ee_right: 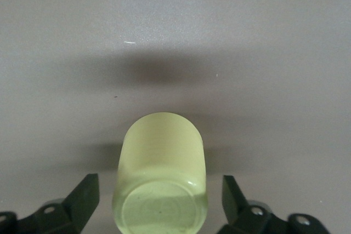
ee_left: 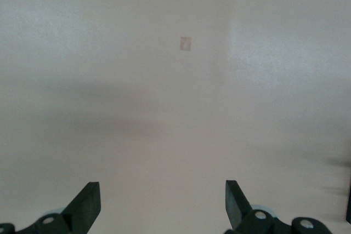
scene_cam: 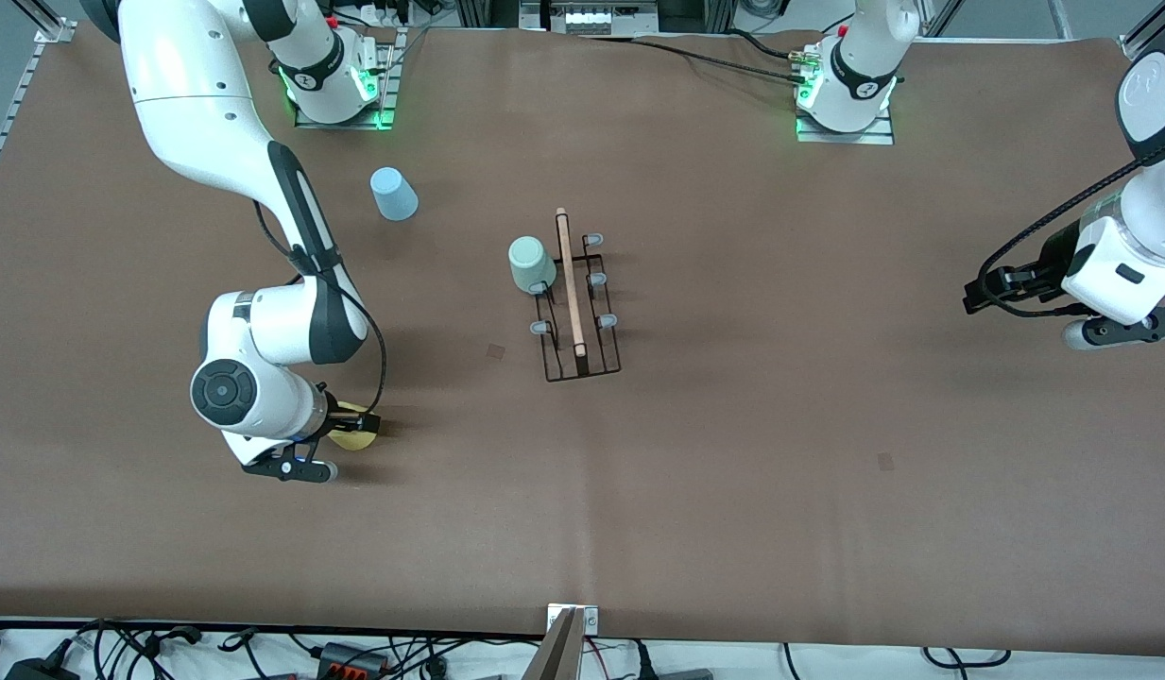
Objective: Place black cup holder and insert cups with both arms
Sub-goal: 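Carry the yellow cup to the rack and hang it on a peg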
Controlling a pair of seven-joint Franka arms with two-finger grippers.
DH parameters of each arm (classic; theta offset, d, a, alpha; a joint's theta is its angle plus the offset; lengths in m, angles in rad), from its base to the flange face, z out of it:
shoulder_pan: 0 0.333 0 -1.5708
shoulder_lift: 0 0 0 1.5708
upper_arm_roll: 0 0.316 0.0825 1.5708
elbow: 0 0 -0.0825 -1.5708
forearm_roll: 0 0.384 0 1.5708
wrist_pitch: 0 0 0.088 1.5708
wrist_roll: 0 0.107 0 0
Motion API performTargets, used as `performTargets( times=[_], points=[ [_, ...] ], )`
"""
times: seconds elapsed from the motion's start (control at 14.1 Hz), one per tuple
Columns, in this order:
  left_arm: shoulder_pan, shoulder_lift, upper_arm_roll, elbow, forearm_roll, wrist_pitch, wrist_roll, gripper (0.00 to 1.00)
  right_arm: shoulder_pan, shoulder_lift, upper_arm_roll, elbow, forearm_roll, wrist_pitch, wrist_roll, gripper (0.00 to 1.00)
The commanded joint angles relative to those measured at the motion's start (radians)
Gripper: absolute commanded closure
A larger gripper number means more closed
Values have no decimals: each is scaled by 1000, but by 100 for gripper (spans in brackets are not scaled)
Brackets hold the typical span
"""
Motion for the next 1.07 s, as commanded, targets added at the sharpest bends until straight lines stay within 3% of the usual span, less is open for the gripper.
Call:
performTargets(
  times=[0.0,0.14,0.43,0.71,1.0],
  points=[
    [4,-24,-2,-14,13,-4,-7,0,-12,9,13,29,-2,-11,-24,60],
    [4,-25,-2,-14,13,-1,-7,0,-9,-9,13,74,-2,-28,-26,75],
    [4,-27,-2,-12,13,3,-5,0,61,-23,39,313,-2,-285,-15,76],
    [4,-27,-2,-12,13,3,-7,0,113,-65,114,332,93,-359,11,76],
    [4,-27,-2,-12,13,3,-5,0,221,-76,127,332,94,-396,127,76]
  ],
)
